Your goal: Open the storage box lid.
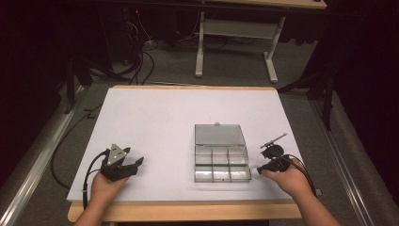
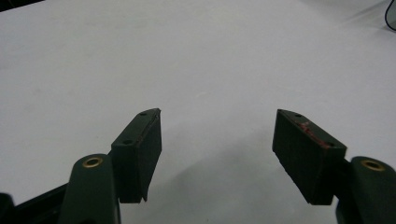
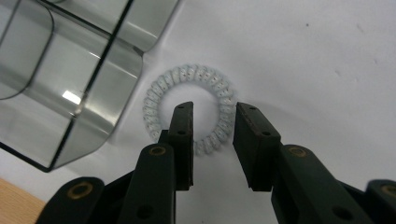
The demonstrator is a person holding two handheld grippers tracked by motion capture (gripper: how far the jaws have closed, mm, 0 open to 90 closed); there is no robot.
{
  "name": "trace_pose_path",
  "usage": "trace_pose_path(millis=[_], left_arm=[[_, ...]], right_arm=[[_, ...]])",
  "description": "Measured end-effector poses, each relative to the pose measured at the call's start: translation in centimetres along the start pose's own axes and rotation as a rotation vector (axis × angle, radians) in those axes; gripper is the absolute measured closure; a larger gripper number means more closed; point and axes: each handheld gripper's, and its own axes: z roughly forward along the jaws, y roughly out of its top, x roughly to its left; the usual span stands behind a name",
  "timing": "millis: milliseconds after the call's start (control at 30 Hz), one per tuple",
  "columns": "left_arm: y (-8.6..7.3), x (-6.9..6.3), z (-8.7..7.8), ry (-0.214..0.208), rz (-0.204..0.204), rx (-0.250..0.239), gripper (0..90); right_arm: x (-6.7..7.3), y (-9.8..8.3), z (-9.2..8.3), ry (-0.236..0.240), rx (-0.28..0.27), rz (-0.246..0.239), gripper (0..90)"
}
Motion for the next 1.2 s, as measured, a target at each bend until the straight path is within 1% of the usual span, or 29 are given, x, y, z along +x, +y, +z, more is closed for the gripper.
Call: trace_pose_path(millis=[33, 67, 133, 267, 300, 400, 433, 500, 533, 633, 767, 900, 1033, 1100, 1200], left_arm=[[0.0, 0.0, 0.0, 0.0, 0.001, 0.001, 33.4], [0.0, 0.0, 0.0, 0.0, 0.001, 0.001, 33.4], [0.0, 0.0, 0.0, 0.0, 0.002, 0.002, 33.4], [0.0, 0.0, 0.0, 0.0, 0.002, 0.001, 33.4], [0.0, 0.0, 0.0, 0.0, 0.002, 0.002, 33.4], [0.0, 0.0, 0.0, 0.0, 0.002, 0.003, 33.4], [0.0, 0.0, 0.0, -0.001, 0.001, 0.002, 33.4], [0.0, 0.0, 0.0, -0.001, 0.001, 0.0, 33.4], [0.0, 0.0, 0.0, 0.0, 0.001, 0.0, 33.4], [0.0, 0.0, 0.0, -0.001, 0.002, 0.001, 33.4], [0.0, 0.0, 0.0, 0.0, -0.002, -0.001, 33.3], [0.0, 0.0, 0.0, -0.001, -0.003, -0.001, 33.3], [0.0, 0.0, 0.0, 0.003, 0.007, 0.001, 33.4], [0.0, 0.0, 0.0, 0.003, 0.007, 0.001, 33.4], [0.0, 0.0, 0.0, 0.002, 0.0, -0.003, 33.3]], right_arm=[[0.1, 0.1, 0.0, 0.002, 0.003, 0.004, 69.9], [0.2, 0.1, 0.0, -0.002, 0.007, -0.003, 70.4], [0.2, 0.2, 0.1, -0.016, 0.014, -0.002, 71.3], [-0.2, 0.2, 0.2, -0.033, 0.027, 0.017, 70.3], [-0.2, 0.1, 0.3, -0.031, 0.028, 0.018, 70.7], [-0.2, 0.1, 0.7, -0.024, 0.048, 0.017, 73.5], [-0.2, 0.1, 0.7, -0.032, 0.055, 0.015, 75.1], [-0.3, 0.1, 0.7, -0.04, 0.053, 0.011, 81.4], [-0.2, 0.1, 0.7, -0.054, 0.053, 0.002, 82.8], [-0.1, 0.0, 0.7, -0.06, 0.052, -0.01, 83.2], [-0.2, 0.2, 0.1, -0.056, 0.04, -0.011, 83.3], [-0.6, 0.1, -0.8, -0.037, 0.019, 0.006, 83.3], [-1.0, -0.1, -1.6, -0.027, 0.017, 0.02, 83.3], [-1.1, -0.2, -2.0, -0.021, 0.008, 0.022, 83.3], [-1.1, -0.2, -2.5, -0.015, 0.01, 0.021, 83.3]])
